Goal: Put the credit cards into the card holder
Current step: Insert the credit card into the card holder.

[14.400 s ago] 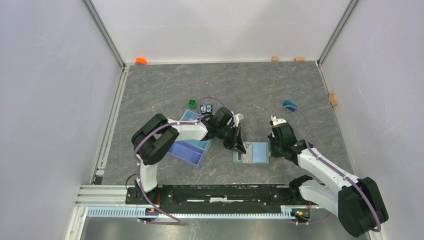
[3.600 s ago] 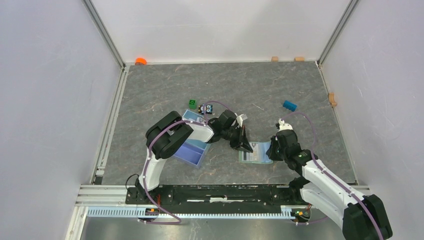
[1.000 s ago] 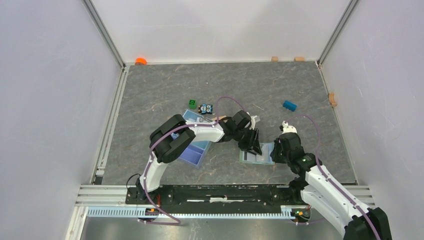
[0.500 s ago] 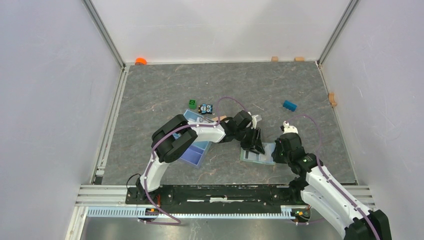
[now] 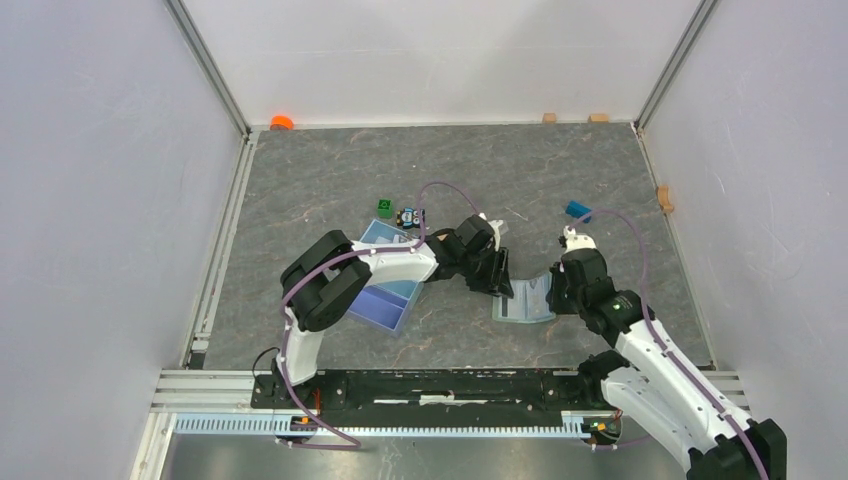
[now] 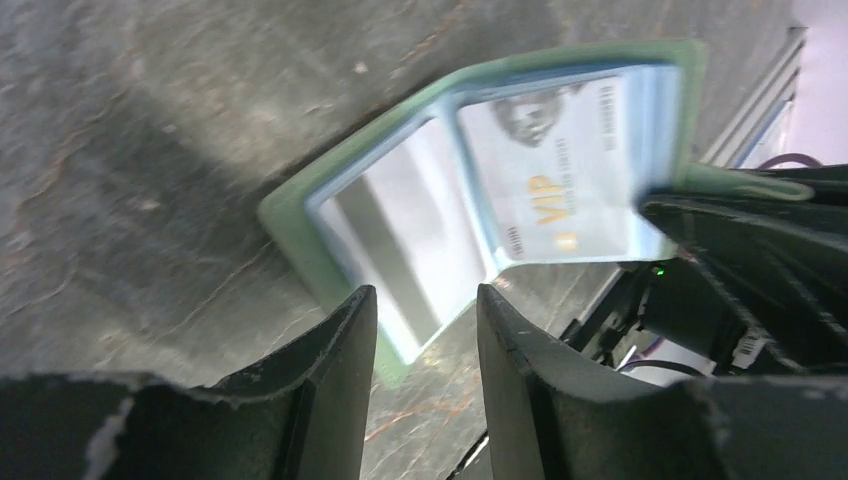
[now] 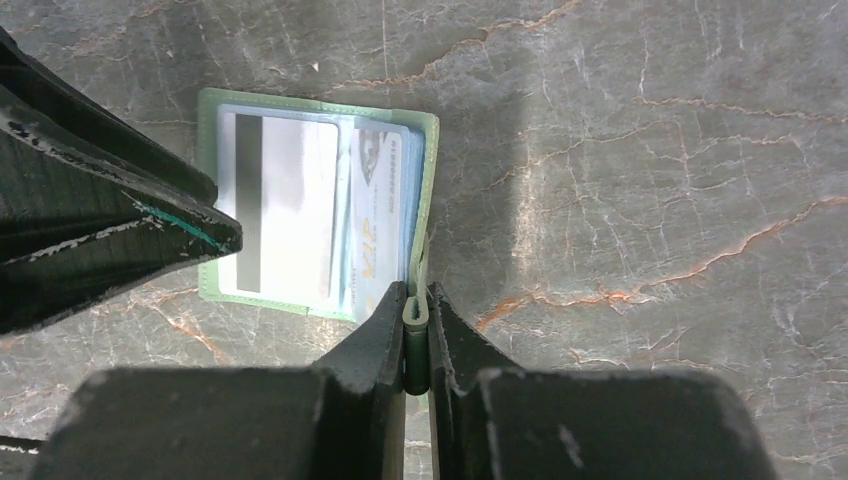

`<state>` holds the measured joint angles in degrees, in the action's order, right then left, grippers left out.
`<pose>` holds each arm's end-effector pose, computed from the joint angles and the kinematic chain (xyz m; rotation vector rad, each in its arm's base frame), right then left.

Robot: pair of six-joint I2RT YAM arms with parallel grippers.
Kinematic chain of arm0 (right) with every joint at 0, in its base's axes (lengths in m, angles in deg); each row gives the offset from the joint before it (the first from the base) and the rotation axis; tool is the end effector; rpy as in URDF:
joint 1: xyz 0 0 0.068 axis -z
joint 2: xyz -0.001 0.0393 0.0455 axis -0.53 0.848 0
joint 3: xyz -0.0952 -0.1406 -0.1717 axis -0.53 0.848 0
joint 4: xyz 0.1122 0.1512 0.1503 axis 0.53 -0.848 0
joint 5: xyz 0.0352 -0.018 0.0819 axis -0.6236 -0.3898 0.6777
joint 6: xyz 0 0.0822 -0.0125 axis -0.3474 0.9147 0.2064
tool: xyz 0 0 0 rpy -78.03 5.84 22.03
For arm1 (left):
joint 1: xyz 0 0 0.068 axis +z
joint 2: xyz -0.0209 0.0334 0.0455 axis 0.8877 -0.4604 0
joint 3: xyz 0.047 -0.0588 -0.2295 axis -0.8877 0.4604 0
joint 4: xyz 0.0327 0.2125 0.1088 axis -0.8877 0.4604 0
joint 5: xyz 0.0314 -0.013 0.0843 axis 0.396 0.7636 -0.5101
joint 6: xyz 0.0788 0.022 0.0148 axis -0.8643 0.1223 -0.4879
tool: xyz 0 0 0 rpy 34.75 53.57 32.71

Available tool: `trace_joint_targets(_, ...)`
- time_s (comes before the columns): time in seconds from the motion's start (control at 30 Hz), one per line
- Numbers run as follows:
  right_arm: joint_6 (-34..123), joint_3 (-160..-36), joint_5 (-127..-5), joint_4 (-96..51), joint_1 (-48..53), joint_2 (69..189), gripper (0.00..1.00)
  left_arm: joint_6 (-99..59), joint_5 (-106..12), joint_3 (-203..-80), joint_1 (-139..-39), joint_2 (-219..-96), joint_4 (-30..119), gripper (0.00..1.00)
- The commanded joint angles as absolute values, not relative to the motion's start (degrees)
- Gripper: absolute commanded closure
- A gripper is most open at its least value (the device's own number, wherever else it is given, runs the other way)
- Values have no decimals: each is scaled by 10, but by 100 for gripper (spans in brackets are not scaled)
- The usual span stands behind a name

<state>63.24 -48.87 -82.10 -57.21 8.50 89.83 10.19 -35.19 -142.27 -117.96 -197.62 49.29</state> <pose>0.1609 0.0584 0.1538 0.1041 2.4528 0.1973 0.2203 -0.3631 0.1163 0.5107 2.6087 -1.1299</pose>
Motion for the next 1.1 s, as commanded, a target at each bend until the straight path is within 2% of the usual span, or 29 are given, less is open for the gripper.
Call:
trace_joint_targets(0.0, 604, -542, -798, -590, 85, 910, 100, 67, -394, -1400, -1173, -1942, 516, 51)
trace_joint_targets(0.43, 630, -492, -661, -488, 85, 920, 100, 72, -372, -1401, -1173, -1974, 503, 59)
trace_joint_targets(0.73, 639, -460, -662, -467, 85, 913, 100, 78, -367, -1395, -1173, -1978, 496, 64)
trace_joint_targets(1.07, 648, -443, -675, -458, 85, 902, 100, 79, -371, -1394, -1172, -1971, 493, 64)
